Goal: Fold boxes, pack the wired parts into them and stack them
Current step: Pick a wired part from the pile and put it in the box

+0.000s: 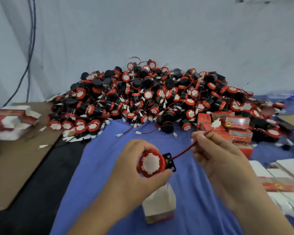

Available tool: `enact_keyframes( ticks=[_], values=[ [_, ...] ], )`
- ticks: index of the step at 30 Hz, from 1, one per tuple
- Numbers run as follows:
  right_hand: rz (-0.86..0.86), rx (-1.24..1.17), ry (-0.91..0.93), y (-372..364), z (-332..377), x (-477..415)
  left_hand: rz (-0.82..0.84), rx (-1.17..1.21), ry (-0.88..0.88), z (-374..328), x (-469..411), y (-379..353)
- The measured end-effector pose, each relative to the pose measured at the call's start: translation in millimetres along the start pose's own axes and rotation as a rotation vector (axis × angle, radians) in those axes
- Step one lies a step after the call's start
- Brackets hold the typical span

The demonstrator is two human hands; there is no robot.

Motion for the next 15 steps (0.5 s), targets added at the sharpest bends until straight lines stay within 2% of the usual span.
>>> enact_keyframes(
  ticks=[4,8,11,15],
  values=[
    [-0.11,0.382,0.158,-3.5,1.8,13.8,0.124,-0.185,-0.002,14.8,21.5,-20.1],
    [-0.109,0.731,0.157,-13.4,-26.5,10.3,0.155,-0.324,-0.005,30.8,37.0,-37.7],
    [-0.065,0.915,0.156,-17.2,-46.0,6.1,0.225,-0.6,-0.151,28.4,45.4,-51.5],
    [-0.017,1.201,0.211,-26.1,-66.8,3.1,0.223,-0.744,-0.31,22.1,62.2,-62.6]
  ],
)
Point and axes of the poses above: each hand's wrist, its own x-axis away from the middle knuckle, its own y-axis out of the back of the hand, z = x × y, the point moved 9 cm from there along -x, towards the middle knuckle, and after that the axes turned 10 degrees about -y, right-handed, at the moved point
